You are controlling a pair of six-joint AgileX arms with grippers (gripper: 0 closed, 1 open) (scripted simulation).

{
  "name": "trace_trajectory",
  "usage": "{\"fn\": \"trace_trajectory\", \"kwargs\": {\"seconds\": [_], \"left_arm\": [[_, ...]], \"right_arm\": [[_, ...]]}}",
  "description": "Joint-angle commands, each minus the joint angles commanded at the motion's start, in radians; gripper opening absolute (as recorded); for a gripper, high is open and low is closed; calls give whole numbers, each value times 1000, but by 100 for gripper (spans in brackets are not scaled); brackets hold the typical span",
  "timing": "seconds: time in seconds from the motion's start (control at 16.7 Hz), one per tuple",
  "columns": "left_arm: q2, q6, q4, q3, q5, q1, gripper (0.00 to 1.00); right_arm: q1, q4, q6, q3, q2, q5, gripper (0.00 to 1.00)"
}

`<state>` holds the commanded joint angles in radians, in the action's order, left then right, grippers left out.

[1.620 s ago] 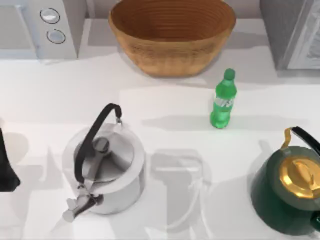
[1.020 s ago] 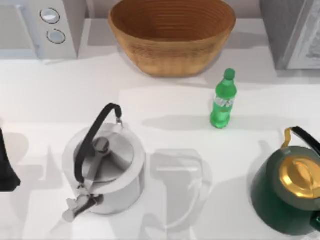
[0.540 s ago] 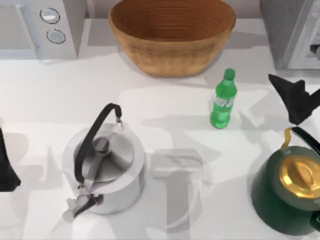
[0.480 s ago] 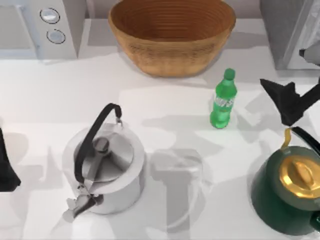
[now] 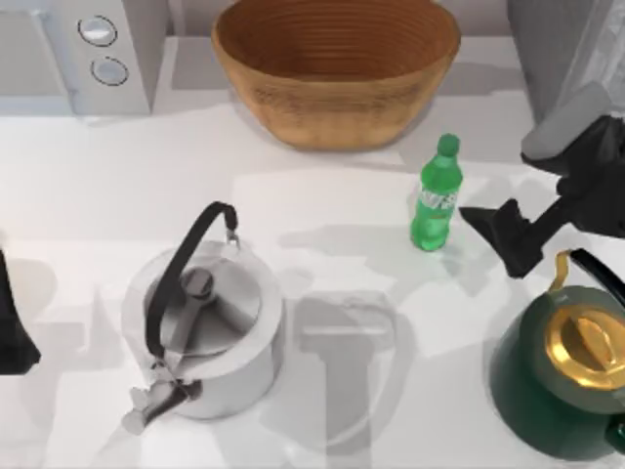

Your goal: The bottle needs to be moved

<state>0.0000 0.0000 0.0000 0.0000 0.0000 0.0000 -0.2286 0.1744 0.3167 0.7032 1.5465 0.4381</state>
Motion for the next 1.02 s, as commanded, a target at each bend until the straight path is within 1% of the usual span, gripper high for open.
{"fn": "trace_trajectory", "kwargs": {"seconds": [0.3, 0.54, 0.78, 1.02], "left_arm": [[0, 0, 0, 0, 0, 0, 100], [0, 0, 0, 0, 0, 0, 100], [0, 0, 0, 0, 0, 0, 100], [0, 0, 0, 0, 0, 0, 100]], "right_arm": [[6, -7, -2, 32, 0, -1, 100], [-4, -8, -10, 125, 108, -6, 100], [-43, 65, -33, 204, 255, -38, 100], [-91, 171, -64, 225, 368, -78, 100]]}}
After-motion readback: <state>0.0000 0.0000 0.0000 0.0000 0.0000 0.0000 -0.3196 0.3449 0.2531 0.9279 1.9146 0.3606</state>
